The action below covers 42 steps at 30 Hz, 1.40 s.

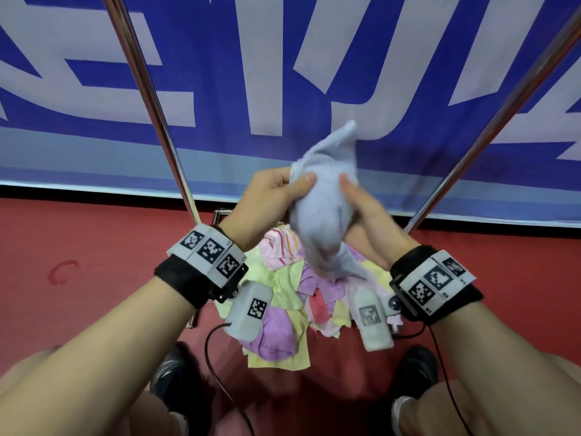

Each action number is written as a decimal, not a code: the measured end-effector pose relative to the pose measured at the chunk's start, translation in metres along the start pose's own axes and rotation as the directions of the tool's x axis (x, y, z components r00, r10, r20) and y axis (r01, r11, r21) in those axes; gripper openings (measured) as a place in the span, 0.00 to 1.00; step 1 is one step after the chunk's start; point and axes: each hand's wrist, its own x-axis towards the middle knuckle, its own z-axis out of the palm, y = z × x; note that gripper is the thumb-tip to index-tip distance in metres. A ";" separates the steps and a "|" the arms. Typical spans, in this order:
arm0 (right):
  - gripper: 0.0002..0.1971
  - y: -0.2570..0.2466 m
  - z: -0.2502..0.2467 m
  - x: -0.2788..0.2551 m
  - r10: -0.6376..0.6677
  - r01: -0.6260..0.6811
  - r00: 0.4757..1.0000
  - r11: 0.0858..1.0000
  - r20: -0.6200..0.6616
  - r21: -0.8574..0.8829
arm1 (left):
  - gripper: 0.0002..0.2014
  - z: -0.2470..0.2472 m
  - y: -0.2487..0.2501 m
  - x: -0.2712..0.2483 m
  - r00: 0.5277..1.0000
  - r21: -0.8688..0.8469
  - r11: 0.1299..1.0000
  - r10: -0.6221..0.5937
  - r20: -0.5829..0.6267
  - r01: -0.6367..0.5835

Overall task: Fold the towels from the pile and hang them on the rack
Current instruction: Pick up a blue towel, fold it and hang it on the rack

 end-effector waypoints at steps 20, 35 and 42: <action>0.16 -0.027 -0.025 0.009 -0.277 0.219 0.947 0.926 -0.160 -0.307 | 0.15 0.015 -0.017 -0.004 1.000 -0.042 0.999 0.014 -0.007 -0.014; 0.23 -0.001 0.008 -0.006 -0.422 0.300 0.896 0.806 -0.140 -0.510 | 0.18 0.016 -0.047 -0.007 0.974 0.403 0.915 0.100 -0.203 -0.010; 0.24 -0.005 0.004 -0.005 -0.423 0.283 0.876 0.841 -0.233 -0.462 | 0.09 0.009 -0.037 0.000 0.956 0.058 0.998 0.034 -0.293 -0.018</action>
